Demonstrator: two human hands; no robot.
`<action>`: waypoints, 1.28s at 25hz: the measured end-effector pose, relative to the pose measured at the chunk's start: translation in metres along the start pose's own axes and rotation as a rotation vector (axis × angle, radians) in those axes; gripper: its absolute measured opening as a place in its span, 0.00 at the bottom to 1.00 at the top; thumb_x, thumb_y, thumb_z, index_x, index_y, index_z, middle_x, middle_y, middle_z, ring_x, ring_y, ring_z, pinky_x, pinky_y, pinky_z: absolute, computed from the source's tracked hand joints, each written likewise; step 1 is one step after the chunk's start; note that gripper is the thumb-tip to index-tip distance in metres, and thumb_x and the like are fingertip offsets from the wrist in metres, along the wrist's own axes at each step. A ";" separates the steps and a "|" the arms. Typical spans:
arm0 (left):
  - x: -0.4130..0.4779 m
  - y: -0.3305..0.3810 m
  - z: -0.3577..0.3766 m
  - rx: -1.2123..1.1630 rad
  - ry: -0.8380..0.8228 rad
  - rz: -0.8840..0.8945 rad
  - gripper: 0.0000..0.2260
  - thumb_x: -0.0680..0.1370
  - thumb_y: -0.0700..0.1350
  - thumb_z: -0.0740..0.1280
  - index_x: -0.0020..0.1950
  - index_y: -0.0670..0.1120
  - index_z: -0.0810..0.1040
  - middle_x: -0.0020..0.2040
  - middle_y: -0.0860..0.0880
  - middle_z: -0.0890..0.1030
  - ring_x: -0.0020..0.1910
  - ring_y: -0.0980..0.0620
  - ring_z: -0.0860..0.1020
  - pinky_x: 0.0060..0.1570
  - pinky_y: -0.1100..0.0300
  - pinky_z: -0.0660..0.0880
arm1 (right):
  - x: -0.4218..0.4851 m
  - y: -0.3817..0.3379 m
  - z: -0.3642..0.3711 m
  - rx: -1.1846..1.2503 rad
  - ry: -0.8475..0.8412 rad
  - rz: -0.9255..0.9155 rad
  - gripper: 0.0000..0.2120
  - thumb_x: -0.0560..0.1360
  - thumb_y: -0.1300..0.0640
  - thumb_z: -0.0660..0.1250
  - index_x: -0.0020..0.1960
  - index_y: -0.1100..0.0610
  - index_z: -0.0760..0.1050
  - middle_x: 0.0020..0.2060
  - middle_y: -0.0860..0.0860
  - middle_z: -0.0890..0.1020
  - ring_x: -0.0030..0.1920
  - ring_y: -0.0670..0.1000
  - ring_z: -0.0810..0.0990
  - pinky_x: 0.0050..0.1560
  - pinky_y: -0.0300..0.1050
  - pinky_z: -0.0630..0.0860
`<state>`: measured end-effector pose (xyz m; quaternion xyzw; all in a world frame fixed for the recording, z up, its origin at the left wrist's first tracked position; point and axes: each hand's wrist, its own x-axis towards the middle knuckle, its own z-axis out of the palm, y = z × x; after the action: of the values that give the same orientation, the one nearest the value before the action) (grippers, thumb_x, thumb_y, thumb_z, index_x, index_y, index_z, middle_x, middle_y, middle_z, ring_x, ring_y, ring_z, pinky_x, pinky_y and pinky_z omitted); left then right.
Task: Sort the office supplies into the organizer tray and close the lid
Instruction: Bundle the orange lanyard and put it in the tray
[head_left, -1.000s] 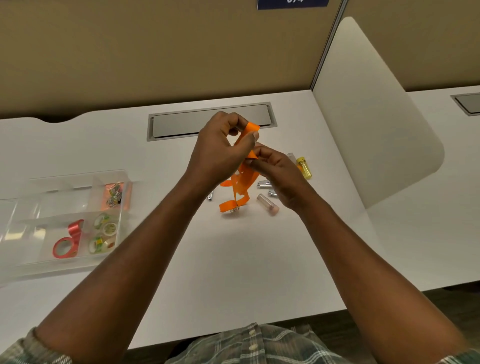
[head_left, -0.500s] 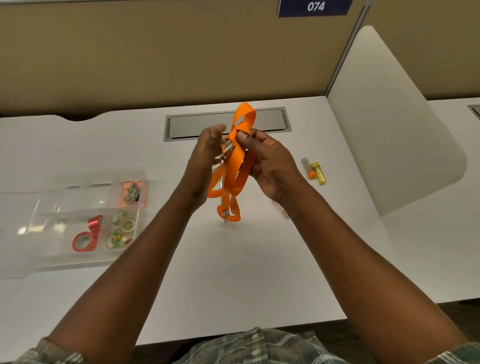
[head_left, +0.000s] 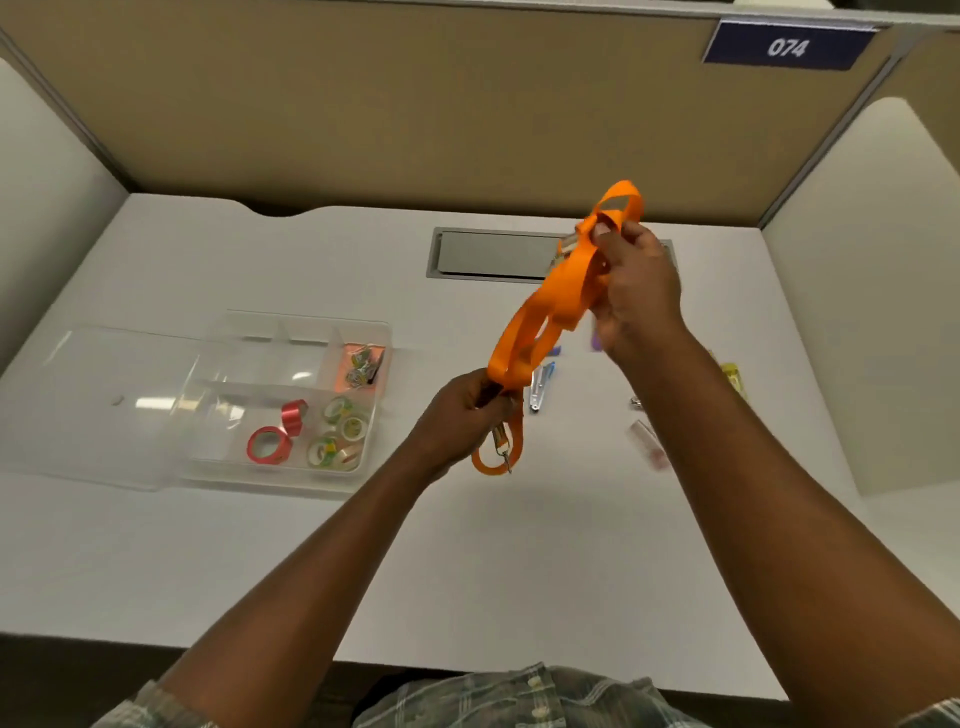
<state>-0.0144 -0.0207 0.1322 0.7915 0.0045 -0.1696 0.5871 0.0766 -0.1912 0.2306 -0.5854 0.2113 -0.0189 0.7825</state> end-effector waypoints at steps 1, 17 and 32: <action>-0.003 -0.002 -0.008 0.003 0.094 0.029 0.06 0.79 0.49 0.66 0.54 0.54 0.80 0.49 0.53 0.84 0.50 0.55 0.82 0.50 0.58 0.77 | 0.003 0.012 0.004 -0.146 0.051 0.001 0.14 0.79 0.54 0.68 0.65 0.51 0.73 0.57 0.54 0.82 0.56 0.55 0.82 0.60 0.56 0.80; -0.003 -0.026 -0.148 0.243 0.288 0.009 0.26 0.77 0.60 0.66 0.72 0.54 0.67 0.63 0.51 0.74 0.59 0.53 0.74 0.53 0.58 0.69 | -0.051 0.152 0.147 -0.019 -0.401 0.654 0.18 0.79 0.50 0.57 0.60 0.58 0.79 0.52 0.59 0.86 0.53 0.58 0.84 0.50 0.54 0.81; 0.034 -0.099 -0.273 0.431 0.468 0.017 0.20 0.74 0.43 0.71 0.65 0.47 0.75 0.52 0.43 0.81 0.47 0.46 0.80 0.43 0.58 0.74 | -0.021 0.193 0.264 -0.454 -0.480 0.366 0.06 0.77 0.56 0.66 0.52 0.55 0.79 0.49 0.55 0.83 0.49 0.56 0.83 0.51 0.49 0.83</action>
<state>0.0687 0.2579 0.1003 0.9152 0.0969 0.0248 0.3904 0.1088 0.1154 0.1181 -0.6844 0.1219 0.3061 0.6505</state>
